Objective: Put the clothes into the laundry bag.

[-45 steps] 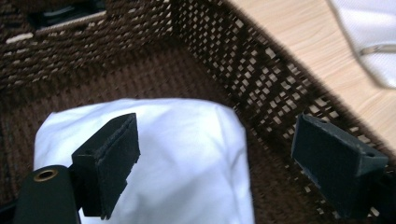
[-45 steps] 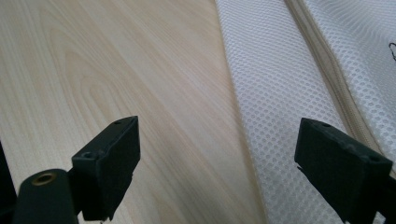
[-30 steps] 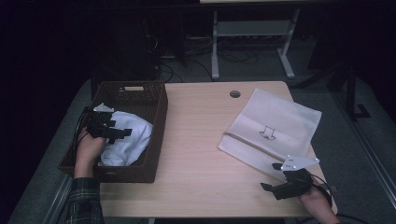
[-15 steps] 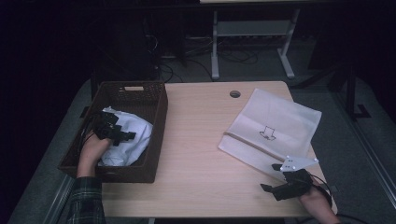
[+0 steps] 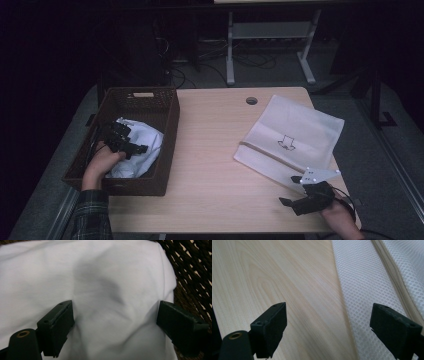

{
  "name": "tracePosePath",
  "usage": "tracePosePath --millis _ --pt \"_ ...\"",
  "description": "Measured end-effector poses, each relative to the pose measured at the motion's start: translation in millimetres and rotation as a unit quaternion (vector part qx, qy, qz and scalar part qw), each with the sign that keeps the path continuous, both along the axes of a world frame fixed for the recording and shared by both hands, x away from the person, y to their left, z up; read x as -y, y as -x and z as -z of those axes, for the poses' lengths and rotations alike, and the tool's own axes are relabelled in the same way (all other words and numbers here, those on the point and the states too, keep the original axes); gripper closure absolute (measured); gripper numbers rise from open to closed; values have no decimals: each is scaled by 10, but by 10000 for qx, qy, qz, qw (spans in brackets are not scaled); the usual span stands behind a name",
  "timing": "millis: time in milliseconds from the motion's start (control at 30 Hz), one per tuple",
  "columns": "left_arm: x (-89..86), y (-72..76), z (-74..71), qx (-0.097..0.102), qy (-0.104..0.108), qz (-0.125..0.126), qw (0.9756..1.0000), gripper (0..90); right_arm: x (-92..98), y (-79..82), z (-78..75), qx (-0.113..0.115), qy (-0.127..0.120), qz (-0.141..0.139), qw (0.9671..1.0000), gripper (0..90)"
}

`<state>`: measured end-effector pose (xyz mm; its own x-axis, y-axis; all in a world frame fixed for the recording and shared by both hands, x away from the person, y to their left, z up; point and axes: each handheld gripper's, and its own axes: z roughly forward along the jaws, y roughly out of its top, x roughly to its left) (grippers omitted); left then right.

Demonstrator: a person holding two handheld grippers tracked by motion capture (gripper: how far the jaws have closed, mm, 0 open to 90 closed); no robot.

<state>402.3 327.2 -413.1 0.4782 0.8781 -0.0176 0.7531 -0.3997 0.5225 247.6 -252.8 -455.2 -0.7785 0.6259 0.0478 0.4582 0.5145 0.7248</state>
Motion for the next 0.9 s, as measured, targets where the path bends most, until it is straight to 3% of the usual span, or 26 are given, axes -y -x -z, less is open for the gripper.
tracePosePath --millis 133,200,267,400,567,700,800,867,900 --pt "21 0 18 -173 -11 187 9997 88 0 -2 3 -1 5 -7 10000 134" --pt "85 -5 69 -421 -201 555 9974 31 -2 -5 6 -1 13 -17 10000 133" --pt "143 -5 100 -537 -423 678 9954 0 -6 -6 10 -10 11 -19 10000 133" --pt "194 -12 124 -569 -635 716 9938 0 -9 -8 14 -23 23 -25 10000 133" --pt "287 -17 194 -592 -1057 731 9899 0 -7 -10 18 -36 21 -22 10000 133" --pt "355 -26 233 -688 -1248 689 9874 0 -7 -12 22 -54 17 -12 10000 134" --pt "397 -30 229 -766 -1250 663 9870 0 -5 -23 29 -63 12 -3 10000 133" --pt "400 -31 218 -795 -1174 611 9880 0 -6 -28 31 -81 13 3 10000 134" --pt "378 -45 150 -874 -978 600 9895 0 -5 -29 32 -77 17 5 10000 134"
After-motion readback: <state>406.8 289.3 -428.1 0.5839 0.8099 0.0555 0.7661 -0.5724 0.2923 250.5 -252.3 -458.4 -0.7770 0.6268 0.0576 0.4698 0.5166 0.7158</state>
